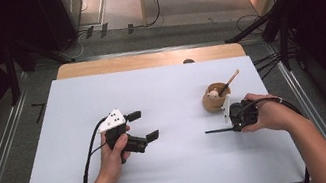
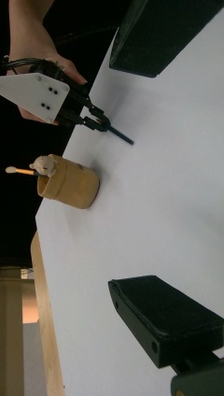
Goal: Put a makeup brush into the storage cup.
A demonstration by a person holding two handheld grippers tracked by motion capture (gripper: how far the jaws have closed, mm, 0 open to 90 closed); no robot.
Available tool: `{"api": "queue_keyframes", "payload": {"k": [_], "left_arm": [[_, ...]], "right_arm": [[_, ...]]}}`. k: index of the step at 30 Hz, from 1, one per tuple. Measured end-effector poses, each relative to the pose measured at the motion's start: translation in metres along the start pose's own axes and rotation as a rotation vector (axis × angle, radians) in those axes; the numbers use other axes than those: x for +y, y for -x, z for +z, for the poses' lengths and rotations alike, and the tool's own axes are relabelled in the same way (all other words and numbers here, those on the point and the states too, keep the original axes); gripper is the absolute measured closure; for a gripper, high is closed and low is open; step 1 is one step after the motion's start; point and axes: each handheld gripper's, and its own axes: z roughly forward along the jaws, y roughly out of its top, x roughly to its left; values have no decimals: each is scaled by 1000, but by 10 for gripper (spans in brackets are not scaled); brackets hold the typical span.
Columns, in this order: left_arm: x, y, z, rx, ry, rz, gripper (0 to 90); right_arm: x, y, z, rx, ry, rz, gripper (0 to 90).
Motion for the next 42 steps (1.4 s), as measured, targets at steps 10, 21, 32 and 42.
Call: {"api": "queue_keyframes", "payload": {"k": [10, 21, 32, 42], "left_arm": [[0, 1, 1, -8, 0, 7, 0], [1, 1, 1, -6, -2, 5, 0], [6, 4, 3, -14, 3, 14, 0], [9, 7, 7, -26, -1, 25, 0]], "right_arm": [[6, -3, 0, -15, -39, 3, 852], [4, -2, -10, -28, 65, 42, 853], [6, -6, -34, -24, 147, 30, 853], [15, -6, -51, -27, 121, 8, 853]]}}
